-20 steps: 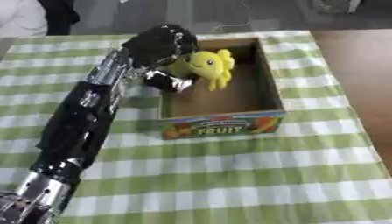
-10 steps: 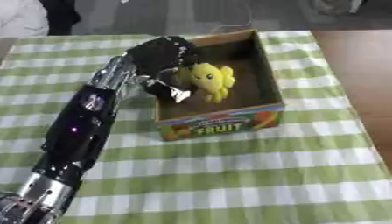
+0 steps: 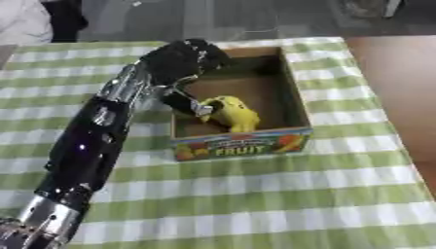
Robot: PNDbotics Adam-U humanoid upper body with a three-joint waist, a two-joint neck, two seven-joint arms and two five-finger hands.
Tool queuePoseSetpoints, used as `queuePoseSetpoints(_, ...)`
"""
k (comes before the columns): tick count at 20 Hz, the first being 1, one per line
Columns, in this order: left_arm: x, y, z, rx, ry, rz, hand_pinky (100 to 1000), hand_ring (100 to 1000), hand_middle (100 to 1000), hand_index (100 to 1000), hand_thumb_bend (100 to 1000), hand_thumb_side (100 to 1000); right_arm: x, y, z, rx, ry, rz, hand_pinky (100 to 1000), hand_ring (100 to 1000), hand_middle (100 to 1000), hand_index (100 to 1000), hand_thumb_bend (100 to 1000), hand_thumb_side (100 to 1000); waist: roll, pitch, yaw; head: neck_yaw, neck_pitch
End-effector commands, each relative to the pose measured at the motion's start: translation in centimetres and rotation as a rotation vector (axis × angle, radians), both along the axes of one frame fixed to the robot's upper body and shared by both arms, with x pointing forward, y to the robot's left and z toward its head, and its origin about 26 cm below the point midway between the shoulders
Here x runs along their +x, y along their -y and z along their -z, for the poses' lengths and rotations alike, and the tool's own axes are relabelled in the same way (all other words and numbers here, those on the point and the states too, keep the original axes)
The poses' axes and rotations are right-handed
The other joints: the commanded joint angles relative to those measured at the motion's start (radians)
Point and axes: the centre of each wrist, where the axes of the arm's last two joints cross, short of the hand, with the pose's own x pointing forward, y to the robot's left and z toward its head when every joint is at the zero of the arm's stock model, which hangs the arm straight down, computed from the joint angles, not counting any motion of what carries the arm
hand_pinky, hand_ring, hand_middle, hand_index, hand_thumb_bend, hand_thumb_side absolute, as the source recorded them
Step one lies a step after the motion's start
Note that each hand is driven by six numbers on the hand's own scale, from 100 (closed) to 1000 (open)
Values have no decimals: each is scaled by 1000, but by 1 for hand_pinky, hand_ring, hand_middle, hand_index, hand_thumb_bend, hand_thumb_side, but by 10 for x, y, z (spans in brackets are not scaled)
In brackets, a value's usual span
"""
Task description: Pick up objects on the table and place them in the box.
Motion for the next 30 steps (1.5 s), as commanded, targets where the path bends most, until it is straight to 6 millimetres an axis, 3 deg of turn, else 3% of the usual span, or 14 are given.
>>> queuePoseSetpoints(1, -2, -1, -17, -30, 49, 14, 779, 809, 770, 978, 313, 774, -3, -1, -8, 3, 32, -12, 799, 878, 561, 839, 100, 540, -2, -26, 0, -4, -14)
queuePoseSetpoints(6, -4, -4, -19, -118, 53, 24, 761, 768, 723, 932, 237, 739, -3, -1, -7, 4, 31, -10, 799, 878, 561, 839, 100, 539, -3, -27, 3, -8, -10)
queuePoseSetpoints(12, -17, -14, -37, -433, 123, 78, 710, 649, 592, 791, 154, 709, -4, 2, -6, 4, 26, 6, 798, 877, 562, 839, 100, 538, -5, -38, 28, -27, 15)
queuePoseSetpoints(16, -39, -21, -52, -644, 171, 146, 688, 616, 566, 763, 137, 692, -4, 6, -3, 2, 19, 23, 797, 877, 562, 839, 100, 539, -8, -47, 55, -53, 36)
queuePoseSetpoints(23, -81, -42, -65, -863, 166, 184, 672, 582, 535, 737, 110, 676, -4, 11, -1, 3, 12, 53, 796, 875, 562, 838, 100, 540, -20, -56, 95, -94, 53)
queuePoseSetpoints(30, -116, -75, -59, -1038, 43, 158, 682, 559, 522, 726, 100, 686, -4, 14, 1, 9, 10, 75, 795, 875, 563, 838, 100, 539, -29, -65, 129, -128, 59)
